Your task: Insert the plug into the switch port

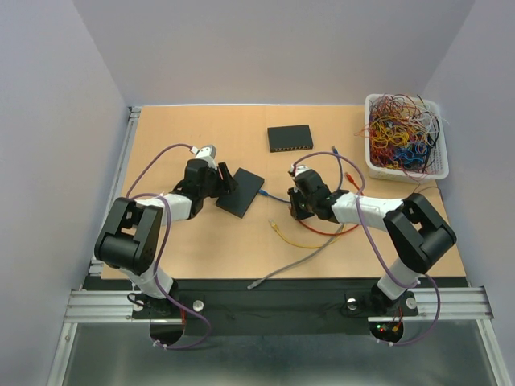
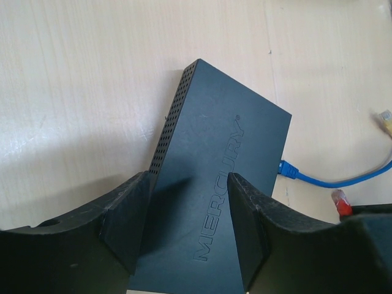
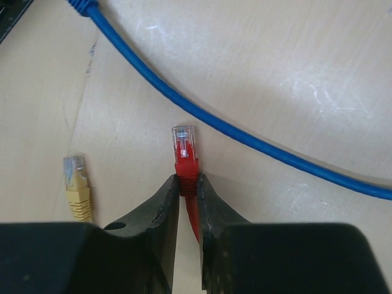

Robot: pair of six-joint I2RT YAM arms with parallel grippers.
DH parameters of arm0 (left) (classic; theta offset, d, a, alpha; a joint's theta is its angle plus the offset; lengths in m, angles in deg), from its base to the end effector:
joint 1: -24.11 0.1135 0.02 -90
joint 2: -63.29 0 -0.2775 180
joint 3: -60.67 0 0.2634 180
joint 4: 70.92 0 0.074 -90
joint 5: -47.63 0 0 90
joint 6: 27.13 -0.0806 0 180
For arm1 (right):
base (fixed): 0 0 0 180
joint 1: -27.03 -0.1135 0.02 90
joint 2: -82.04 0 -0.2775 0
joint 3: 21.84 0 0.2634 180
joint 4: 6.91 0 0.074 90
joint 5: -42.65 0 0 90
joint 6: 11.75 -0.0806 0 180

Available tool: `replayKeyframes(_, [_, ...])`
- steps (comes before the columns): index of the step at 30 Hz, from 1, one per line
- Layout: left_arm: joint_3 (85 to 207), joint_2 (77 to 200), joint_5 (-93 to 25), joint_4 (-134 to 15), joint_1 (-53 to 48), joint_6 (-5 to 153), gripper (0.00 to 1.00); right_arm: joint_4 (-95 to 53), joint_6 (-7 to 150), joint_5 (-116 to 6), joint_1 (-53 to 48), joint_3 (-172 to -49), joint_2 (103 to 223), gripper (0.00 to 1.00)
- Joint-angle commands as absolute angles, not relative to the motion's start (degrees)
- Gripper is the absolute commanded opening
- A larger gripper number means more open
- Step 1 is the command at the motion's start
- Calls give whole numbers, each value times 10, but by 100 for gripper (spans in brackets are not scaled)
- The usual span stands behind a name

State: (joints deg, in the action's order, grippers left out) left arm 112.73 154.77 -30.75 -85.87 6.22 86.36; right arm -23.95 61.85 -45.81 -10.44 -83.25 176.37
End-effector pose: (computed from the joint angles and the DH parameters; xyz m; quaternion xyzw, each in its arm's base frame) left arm 0.3470 -0.1291 0.1603 0.0139 0.8383 -0.2699 0.4736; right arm 0.2882 0.2182 0.1287 -0.1672 0.9245 0.1438 0.3109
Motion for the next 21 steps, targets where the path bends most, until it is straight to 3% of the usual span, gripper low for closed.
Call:
replayKeyframes(1, [1132, 1563, -301, -882, 64, 878, 64, -235, 637, -521, -110, -855, 1776, 1])
replayKeyframes(21, [1101, 1580, -292, -916, 59, 908, 64, -232, 673, -566, -167, -1028, 1903, 1])
